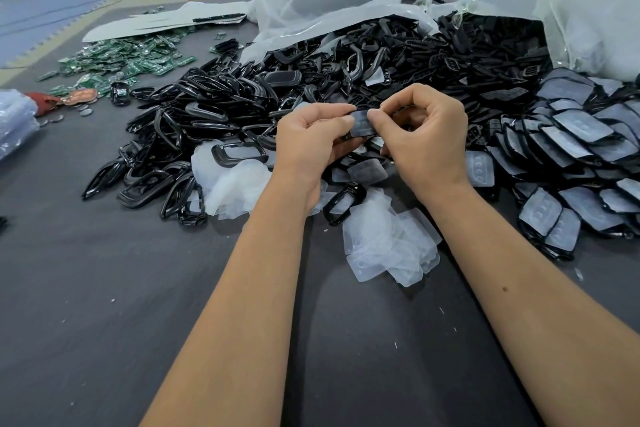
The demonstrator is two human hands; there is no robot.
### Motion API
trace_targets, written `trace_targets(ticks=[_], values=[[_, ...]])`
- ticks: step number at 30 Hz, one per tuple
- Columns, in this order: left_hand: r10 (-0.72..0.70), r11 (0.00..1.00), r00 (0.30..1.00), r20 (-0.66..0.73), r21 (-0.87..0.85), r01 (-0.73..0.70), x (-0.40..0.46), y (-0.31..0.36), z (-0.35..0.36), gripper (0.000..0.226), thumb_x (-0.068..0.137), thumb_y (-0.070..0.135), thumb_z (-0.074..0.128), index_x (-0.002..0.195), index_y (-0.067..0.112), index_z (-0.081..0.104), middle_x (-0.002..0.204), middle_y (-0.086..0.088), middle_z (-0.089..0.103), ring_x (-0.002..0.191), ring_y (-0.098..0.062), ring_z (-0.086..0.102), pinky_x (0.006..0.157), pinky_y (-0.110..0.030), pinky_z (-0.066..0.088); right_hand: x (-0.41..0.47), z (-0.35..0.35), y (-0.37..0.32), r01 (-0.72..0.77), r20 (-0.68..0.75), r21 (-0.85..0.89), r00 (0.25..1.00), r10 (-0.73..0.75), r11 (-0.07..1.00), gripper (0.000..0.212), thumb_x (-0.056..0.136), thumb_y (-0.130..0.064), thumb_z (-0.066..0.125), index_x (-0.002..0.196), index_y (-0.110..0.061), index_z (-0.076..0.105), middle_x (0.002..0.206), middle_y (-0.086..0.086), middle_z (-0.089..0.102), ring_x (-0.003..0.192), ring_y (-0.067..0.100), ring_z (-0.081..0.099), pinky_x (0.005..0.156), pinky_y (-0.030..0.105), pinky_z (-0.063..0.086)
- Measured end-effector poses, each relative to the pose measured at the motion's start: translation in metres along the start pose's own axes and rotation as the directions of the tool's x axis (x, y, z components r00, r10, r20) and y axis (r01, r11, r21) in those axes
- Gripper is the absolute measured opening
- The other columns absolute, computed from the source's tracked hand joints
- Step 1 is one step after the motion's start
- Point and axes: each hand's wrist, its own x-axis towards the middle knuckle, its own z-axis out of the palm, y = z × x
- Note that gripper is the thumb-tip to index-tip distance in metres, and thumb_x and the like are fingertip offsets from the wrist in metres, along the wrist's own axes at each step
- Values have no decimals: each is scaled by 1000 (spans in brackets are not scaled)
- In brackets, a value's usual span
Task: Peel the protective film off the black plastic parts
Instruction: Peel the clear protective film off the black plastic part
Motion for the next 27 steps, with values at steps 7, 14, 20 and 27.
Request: trace_targets(ticks=[7,14,20,27], values=[[212,941,971,-107,291,-173,0,-8,6,19,82,2,81,89,7,64,75,-4,69,68,-18,75,78,-48,64,1,1,0,56,-88,-57,994,-61,997,16,86,-17,81,78,-9,70,74,-1,70,63,16,66,61,31,56],[179,949,966,-188,290,-120,2,-14,15,15,83,10,84,76,11,71,71,-5,74,73,-23,76,84,-47,63,-2,4,-3,192,-95,-156,973,-208,969,13,86,-13,79,78,-9,69,81,1,66,69,13,61,63,18,48],[74,994,975,-211,90,-56,0,-10,16,16,84,0,81,76,8,70,70,-7,71,64,-16,70,66,-26,58,-2,5,-2,188,-98,-133,974,-202,973,13,86,-14,79,79,-9,69,81,1,67,69,15,64,64,31,54],[39,999,979,-198,-27,-45,0,-9,13,17,86,-4,77,93,7,65,71,-2,70,66,-14,72,64,-26,59,-1,5,0,147,-78,-48,986,-150,988,14,86,-15,81,80,-8,70,81,2,71,70,15,68,66,35,58]])
